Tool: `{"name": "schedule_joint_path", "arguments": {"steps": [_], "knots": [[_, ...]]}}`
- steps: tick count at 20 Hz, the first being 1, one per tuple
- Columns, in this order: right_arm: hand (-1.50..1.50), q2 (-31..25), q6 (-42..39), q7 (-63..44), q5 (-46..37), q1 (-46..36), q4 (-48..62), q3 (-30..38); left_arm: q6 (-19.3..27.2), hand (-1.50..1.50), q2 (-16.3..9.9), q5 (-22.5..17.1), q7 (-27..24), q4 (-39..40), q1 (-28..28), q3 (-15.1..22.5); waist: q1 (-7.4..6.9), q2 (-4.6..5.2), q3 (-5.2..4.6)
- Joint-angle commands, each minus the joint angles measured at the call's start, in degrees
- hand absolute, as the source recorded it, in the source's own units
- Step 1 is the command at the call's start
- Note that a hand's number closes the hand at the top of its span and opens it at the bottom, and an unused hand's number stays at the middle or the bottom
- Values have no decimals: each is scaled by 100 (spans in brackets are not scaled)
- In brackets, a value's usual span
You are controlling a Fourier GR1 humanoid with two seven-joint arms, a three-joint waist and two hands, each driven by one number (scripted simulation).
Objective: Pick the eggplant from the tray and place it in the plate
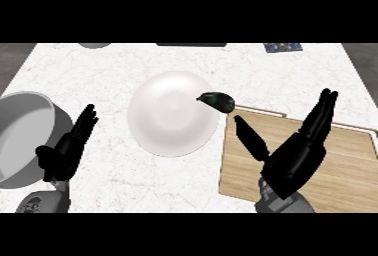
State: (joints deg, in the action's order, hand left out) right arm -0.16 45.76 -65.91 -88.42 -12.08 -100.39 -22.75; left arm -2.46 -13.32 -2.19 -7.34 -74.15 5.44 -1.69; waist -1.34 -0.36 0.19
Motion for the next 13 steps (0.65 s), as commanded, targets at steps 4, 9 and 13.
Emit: {"name": "schedule_joint_path", "arguments": {"steps": [4,9,13], "knots": [[-150,15,1845,-1010,-395,1635,-362,-1321,-9,0,-106,-2,-215,32,-180,-138,200,-7,-12],[-150,15,2687,-892,-747,2723,-24,-1740,-157,0,-211,-182,-115,-110,-333,-266,238,-1,-13],[-150,15,3229,-928,-1107,2852,261,-1703,56,0,-27,15,-151,-81,-271,-134,243,21,-16]]}}
